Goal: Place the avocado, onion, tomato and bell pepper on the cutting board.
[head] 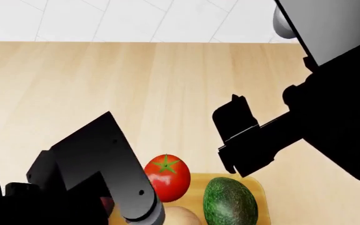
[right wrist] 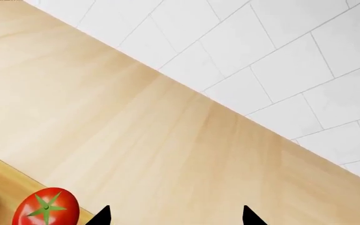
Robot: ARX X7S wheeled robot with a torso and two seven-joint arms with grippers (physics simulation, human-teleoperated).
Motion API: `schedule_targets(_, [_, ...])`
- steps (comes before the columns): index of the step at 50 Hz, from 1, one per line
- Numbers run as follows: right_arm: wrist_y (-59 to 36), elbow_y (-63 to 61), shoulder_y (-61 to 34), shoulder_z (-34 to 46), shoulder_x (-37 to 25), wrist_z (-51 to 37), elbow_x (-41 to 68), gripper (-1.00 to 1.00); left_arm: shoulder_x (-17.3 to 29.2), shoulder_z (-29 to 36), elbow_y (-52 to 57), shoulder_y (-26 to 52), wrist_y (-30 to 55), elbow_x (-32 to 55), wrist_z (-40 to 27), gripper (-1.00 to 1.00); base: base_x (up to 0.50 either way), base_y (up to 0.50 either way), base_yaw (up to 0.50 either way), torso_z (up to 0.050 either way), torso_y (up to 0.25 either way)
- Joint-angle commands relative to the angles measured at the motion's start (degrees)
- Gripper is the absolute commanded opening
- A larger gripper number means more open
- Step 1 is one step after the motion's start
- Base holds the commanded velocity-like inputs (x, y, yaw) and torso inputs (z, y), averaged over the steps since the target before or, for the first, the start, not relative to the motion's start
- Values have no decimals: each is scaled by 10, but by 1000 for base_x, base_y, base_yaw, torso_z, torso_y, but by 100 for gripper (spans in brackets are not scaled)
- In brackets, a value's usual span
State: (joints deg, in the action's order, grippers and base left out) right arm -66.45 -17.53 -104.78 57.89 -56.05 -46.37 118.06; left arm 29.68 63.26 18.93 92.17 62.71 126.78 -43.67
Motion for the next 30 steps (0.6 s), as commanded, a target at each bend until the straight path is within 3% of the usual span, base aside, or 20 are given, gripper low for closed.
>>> schedule_targets(1, [-5, 1, -16, 1, 2, -13, 16, 100, 53, -16, 68, 46, -16, 81, -45, 100, 0, 0, 0, 0, 0])
schedule_targets(8, [0, -10, -19, 1, 1, -24, 28, 100, 108, -58, 73, 84, -23, 114, -38, 100, 0, 0, 0, 0, 0])
schedule_targets(16, [2, -13, -23, 1, 6, -29, 33, 100, 156, -110, 59, 120, -2, 89, -14, 100, 0, 0, 0, 0, 0])
schedule_targets(30, [24, -62, -33, -14, -22, -61, 63, 100, 250, -176, 102, 92, -25, 28, -8, 100, 0, 0, 0, 0, 0])
